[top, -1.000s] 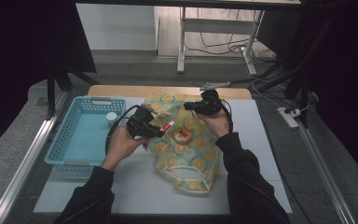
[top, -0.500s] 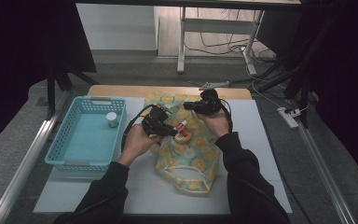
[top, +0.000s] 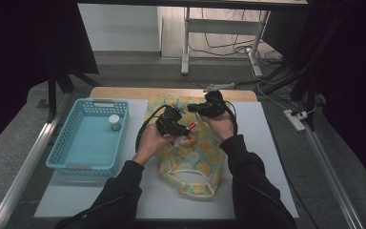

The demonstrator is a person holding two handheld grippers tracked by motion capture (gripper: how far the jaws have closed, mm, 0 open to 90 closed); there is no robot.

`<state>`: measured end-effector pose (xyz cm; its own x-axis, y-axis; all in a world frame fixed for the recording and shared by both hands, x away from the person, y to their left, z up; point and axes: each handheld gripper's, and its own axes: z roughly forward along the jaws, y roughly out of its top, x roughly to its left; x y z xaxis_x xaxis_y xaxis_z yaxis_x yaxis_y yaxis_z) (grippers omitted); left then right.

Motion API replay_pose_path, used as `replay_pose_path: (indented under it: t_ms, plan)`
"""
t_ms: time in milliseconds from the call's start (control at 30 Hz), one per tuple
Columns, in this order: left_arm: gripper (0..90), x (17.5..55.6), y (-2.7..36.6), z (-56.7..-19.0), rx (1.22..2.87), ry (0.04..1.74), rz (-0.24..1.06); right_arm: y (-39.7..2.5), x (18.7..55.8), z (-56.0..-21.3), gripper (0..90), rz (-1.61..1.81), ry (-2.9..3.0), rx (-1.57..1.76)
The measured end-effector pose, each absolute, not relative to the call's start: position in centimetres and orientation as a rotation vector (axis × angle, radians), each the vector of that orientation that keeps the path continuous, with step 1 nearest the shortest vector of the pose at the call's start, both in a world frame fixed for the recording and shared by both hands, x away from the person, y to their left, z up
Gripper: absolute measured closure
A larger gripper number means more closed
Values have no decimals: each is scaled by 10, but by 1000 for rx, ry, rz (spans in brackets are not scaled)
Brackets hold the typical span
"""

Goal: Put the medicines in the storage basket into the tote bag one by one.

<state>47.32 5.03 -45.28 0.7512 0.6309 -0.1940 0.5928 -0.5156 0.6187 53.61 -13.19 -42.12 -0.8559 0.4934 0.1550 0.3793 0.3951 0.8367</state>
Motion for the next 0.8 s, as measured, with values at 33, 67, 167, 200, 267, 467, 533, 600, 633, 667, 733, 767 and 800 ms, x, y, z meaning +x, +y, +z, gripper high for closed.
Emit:
replay_pose_path:
  t_ms: [33,67,167,200,267,467,533,600,633,667,733,767,800]
  plan:
    - [746,474,49,-454,2258,915,78,-132,536,-421,900,1466,2522,793]
    - [746,475,47,-455,2260,911,87,-132,537,-422,900,1468,2522,798]
    - [746,478,44,-457,2264,908,108,-132,537,-422,900,1467,2523,802]
    - [746,479,43,-457,2264,907,109,-132,537,-422,900,1465,2523,802]
    - [746,481,41,-458,2260,903,110,-132,538,-423,900,1463,2523,807]
    - [746,486,36,-463,2266,899,130,-134,539,-424,900,1466,2520,821]
    - [745,488,36,-465,2269,898,136,-134,539,-424,900,1462,2522,824]
    - [745,491,36,-468,2266,899,142,-133,540,-425,900,1461,2521,825]
    - [745,492,35,-470,2267,902,141,-133,540,-425,900,1461,2521,826]
    - [745,493,34,-471,2269,903,144,-133,540,-425,900,1458,2523,830]
    - [744,494,32,-473,2275,904,158,-133,540,-426,900,1452,2524,826]
    - [745,495,32,-475,2276,904,160,-133,540,-426,900,1451,2524,826]
    - [744,496,32,-476,2273,909,162,-134,541,-427,900,1449,2525,828]
